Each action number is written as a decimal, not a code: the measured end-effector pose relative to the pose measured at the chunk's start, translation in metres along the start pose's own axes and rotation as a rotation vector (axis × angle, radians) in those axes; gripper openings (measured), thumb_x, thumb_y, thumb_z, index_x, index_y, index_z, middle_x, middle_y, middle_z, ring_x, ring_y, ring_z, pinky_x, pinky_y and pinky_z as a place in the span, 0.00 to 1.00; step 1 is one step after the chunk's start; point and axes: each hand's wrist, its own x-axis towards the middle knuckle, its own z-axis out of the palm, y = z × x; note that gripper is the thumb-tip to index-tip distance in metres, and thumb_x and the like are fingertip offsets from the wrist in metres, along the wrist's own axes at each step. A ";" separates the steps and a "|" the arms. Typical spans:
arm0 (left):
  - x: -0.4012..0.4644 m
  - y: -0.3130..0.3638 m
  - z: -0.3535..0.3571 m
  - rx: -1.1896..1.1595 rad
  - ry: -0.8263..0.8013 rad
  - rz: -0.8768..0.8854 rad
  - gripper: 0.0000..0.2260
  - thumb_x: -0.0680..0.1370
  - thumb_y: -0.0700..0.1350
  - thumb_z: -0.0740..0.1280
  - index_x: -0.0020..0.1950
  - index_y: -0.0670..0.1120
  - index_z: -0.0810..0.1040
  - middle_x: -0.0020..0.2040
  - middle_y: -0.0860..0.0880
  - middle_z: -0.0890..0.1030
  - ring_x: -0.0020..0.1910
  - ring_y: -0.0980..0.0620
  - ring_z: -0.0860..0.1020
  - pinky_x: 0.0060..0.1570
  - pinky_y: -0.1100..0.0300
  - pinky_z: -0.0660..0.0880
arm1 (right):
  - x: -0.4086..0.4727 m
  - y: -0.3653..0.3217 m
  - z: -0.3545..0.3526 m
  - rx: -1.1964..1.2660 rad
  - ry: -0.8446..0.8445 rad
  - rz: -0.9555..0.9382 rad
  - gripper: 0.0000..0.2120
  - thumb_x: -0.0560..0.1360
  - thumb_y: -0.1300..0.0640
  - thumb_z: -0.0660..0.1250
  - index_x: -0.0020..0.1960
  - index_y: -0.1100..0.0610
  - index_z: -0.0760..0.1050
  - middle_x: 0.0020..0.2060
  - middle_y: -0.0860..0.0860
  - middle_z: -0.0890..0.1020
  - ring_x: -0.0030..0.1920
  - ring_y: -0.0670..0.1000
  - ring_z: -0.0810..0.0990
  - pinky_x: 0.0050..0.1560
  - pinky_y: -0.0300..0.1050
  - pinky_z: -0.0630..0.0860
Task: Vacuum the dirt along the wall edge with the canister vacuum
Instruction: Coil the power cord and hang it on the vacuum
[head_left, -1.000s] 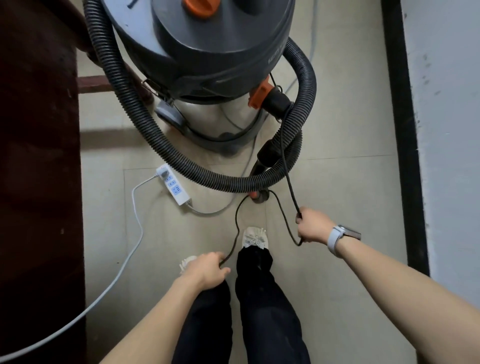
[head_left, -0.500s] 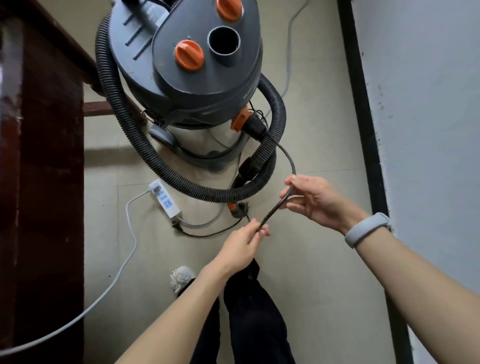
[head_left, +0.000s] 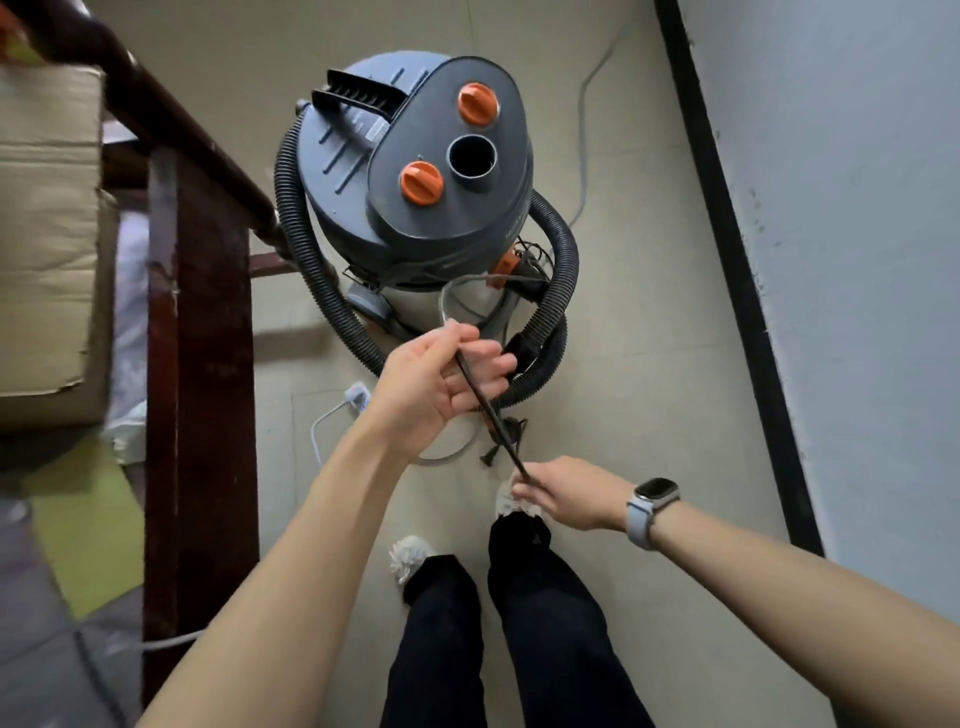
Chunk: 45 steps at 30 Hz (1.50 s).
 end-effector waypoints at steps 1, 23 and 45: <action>0.002 0.006 -0.001 -0.027 0.031 0.034 0.12 0.83 0.46 0.54 0.51 0.43 0.75 0.42 0.48 0.85 0.45 0.48 0.84 0.44 0.53 0.81 | -0.007 -0.002 -0.010 0.038 0.072 0.038 0.09 0.82 0.55 0.55 0.51 0.56 0.72 0.47 0.56 0.82 0.49 0.58 0.80 0.52 0.49 0.74; -0.066 0.075 0.083 0.723 -0.062 0.614 0.11 0.81 0.39 0.60 0.44 0.53 0.77 0.34 0.57 0.76 0.35 0.61 0.73 0.40 0.66 0.73 | -0.115 -0.121 -0.241 1.499 0.841 -0.280 0.15 0.84 0.52 0.49 0.41 0.56 0.65 0.23 0.48 0.74 0.21 0.46 0.66 0.23 0.35 0.64; -0.111 0.233 0.138 0.350 0.071 0.908 0.08 0.78 0.35 0.64 0.50 0.45 0.80 0.42 0.49 0.83 0.45 0.55 0.83 0.55 0.60 0.75 | -0.169 -0.219 -0.334 1.589 0.671 -0.669 0.17 0.83 0.55 0.47 0.37 0.54 0.64 0.22 0.47 0.71 0.21 0.46 0.64 0.24 0.35 0.63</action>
